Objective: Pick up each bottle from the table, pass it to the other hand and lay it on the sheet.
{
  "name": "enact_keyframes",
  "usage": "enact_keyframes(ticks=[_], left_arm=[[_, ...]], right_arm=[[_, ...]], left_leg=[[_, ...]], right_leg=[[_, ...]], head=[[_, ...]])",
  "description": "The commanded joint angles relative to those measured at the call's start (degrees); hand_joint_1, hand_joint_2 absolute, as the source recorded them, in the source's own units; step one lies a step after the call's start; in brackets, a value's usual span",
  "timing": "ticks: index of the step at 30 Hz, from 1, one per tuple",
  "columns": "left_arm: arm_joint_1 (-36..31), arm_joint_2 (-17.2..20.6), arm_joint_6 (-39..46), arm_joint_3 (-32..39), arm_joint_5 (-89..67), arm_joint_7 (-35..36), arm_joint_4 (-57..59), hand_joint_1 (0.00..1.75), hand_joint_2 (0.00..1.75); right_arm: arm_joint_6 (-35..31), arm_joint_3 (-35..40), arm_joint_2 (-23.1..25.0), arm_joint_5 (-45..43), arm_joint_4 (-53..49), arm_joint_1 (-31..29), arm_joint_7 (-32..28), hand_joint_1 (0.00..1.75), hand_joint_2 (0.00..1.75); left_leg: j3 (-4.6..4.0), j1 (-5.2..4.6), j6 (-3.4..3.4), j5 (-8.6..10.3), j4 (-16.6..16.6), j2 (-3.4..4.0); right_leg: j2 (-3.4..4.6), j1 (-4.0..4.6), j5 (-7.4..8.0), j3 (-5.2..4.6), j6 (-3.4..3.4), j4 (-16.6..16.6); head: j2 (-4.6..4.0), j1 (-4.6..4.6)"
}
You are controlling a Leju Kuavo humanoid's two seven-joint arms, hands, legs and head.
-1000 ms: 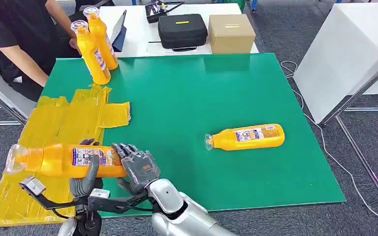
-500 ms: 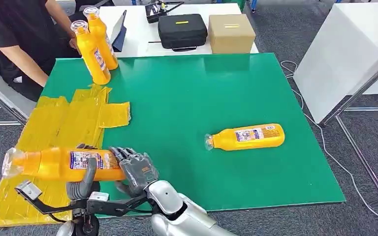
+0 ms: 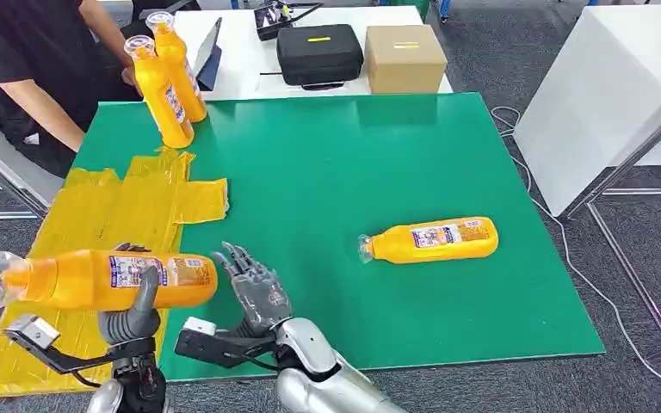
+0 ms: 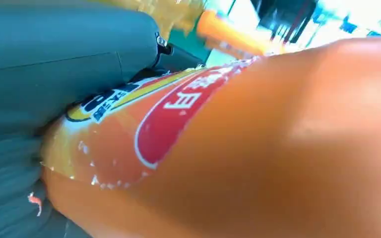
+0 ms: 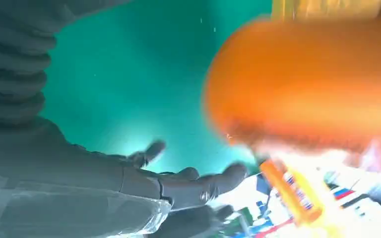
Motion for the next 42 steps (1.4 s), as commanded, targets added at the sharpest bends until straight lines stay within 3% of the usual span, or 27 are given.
enact_keyframes(ticks=[1,5,10,14,22,29,33,41,42], left_arm=[[-2.57,1.57,24.98,3.03,-27.28,-8.11,-1.59,1.75,1.75],[-2.84,3.69,38.97,3.43,-48.78,-6.97,2.78,1.75,1.75],[-2.6,3.45,39.05,3.48,-48.95,-7.61,3.17,1.75,1.75],[-4.06,-2.03,39.05,15.97,-75.11,-12.84,7.19,1.75,1.75],[-7.0,0.2,39.05,16.95,-93.28,-11.51,18.43,1.75,1.75],[-7.15,-0.93,39.05,20.03,-105.25,-11.53,23.27,1.75,1.75],[-8.92,5.22,39.05,8.73,-111.17,1.94,30.48,1.75,1.75],[-13.42,11.57,39.05,-6.06,-109.64,16.39,42.49,1.75,1.75],[-14.23,11.74,39.05,-6.09,-110.64,17.45,44.59,1.57,1.75]], right_arm=[[0.79,-7.7,-3.75,-1.69,-9.35,4.53,-1.59,0.0,0.0],[-0.44,-10.84,-6.18,-0.58,-19.63,10.66,-2.67,0.0,0.0],[-0.18,-10.99,-6.39,-0.53,-20.58,11.18,-2.82,0.0,0.0],[-5.54,-12.8,-9.42,-4.3,-28.14,15.95,-8.82,0.0,0.0],[-8.76,-11.48,-13.42,-6.08,-33.38,19.99,-12.18,0.0,0.0],[-8.62,-10.46,-14.24,-7.23,-34.46,19.67,-13.14,0.0,0.0],[-7.96,-9.61,-14.31,-8.34,-33.68,18.93,-13.89,0.0,0.0],[-6.73,-9.13,-15.42,-9.03,-35.72,19.71,-14.34,0.0,0.0],[-6.67,-8.93,-14.64,-9.38,-34.59,18.89,-14.24,0.0,0.0]], left_leg=[[0.08,0.04,-0.1,-0.03,-0.02,-0.11],[0.1,0.0,-0.07,0.01,-0.07,-0.15],[0.18,0.0,-0.11,-0.04,-0.07,-0.13],[0.12,0.0,-0.07,0.0,-0.08,-0.14],[0.23,-0.04,-0.11,-0.02,-0.13,-0.11],[0.21,-0.03,-0.1,-0.05,-0.1,-0.02],[0.27,-0.02,-0.13,-0.04,-0.11,-0.09],[0.21,-0.04,-0.11,-0.01,-0.12,-0.17],[0.25,-0.01,-0.14,-0.02,-0.11,-0.29]], right_leg=[[-0.14,0.03,-0.05,0.15,0.0,-0.07],[-0.17,-0.01,-0.04,0.15,0.0,-0.09],[-0.09,-0.01,-0.05,0.22,0.01,-0.11],[-0.15,-0.01,-0.03,0.15,0.01,-0.11],[-0.14,-0.04,-0.05,0.27,0.0,-0.16],[-0.06,-0.03,-0.05,0.23,0.02,-0.15],[-0.12,-0.03,-0.06,0.3,0.01,-0.16],[-0.17,-0.04,-0.06,0.25,0.0,-0.13],[-0.26,-0.02,-0.09,0.34,0.0,-0.14]], head=[[0.0,0.0],[0.0,0.0],[0.0,0.02],[0.02,-0.02],[0.0,0.0],[0.0,0.0],[0.0,0.0],[0.0,0.02],[0.0,0.0]])
